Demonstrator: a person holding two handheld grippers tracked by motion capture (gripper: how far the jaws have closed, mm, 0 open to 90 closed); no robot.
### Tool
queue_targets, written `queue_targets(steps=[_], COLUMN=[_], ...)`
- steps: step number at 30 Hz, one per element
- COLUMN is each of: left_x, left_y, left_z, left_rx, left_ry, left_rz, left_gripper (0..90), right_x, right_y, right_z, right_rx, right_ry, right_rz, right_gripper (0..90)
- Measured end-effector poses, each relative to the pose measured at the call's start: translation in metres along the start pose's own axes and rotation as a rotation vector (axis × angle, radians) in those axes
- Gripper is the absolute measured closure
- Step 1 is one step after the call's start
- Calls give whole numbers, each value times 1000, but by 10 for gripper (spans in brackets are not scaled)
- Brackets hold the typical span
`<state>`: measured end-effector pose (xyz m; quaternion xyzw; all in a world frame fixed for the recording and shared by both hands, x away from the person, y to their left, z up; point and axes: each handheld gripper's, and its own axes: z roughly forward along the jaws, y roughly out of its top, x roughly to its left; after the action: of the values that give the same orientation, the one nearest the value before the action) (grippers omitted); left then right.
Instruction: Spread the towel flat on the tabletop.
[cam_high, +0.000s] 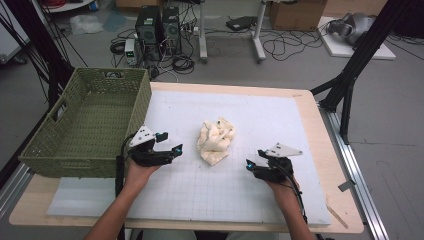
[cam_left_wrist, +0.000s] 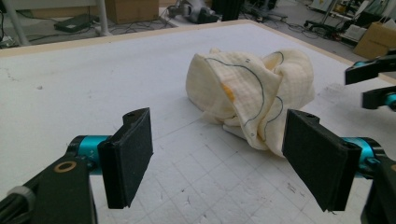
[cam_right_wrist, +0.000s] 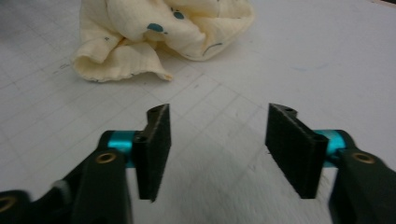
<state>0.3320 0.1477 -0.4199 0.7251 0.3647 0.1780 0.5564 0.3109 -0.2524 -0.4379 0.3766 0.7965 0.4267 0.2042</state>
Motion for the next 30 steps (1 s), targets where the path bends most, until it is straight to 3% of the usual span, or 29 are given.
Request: queue_targets(steps=[8, 12, 15, 18, 20, 26, 30], left_x=[2, 2, 3, 3, 2, 2, 4], left_y=[0, -1, -1, -1, -1, -2, -2], left_z=[0, 0, 0, 1, 2, 3, 2], left_rx=[1, 3, 6, 9, 15, 19, 27], left_ry=[1, -1, -2, -7, -9, -14, -21], left_rz=[-11, -14, -12, -13, -9, -5, -8], left_gripper=[261, 265, 268, 272, 275, 299, 323], right_x=[8, 14, 21, 26, 27, 31, 31], right_y=[25, 30, 33, 35, 36, 37, 35], right_z=[44, 63, 73, 77, 77, 77, 70], right_rx=[25, 54, 88, 118, 128, 130, 135], right_ry=[56, 103, 114, 111, 110, 131, 127], right_rz=[-8, 17, -11, -51, -49, -77, -86], right_gripper=[575, 582, 588, 600, 624, 828, 840])
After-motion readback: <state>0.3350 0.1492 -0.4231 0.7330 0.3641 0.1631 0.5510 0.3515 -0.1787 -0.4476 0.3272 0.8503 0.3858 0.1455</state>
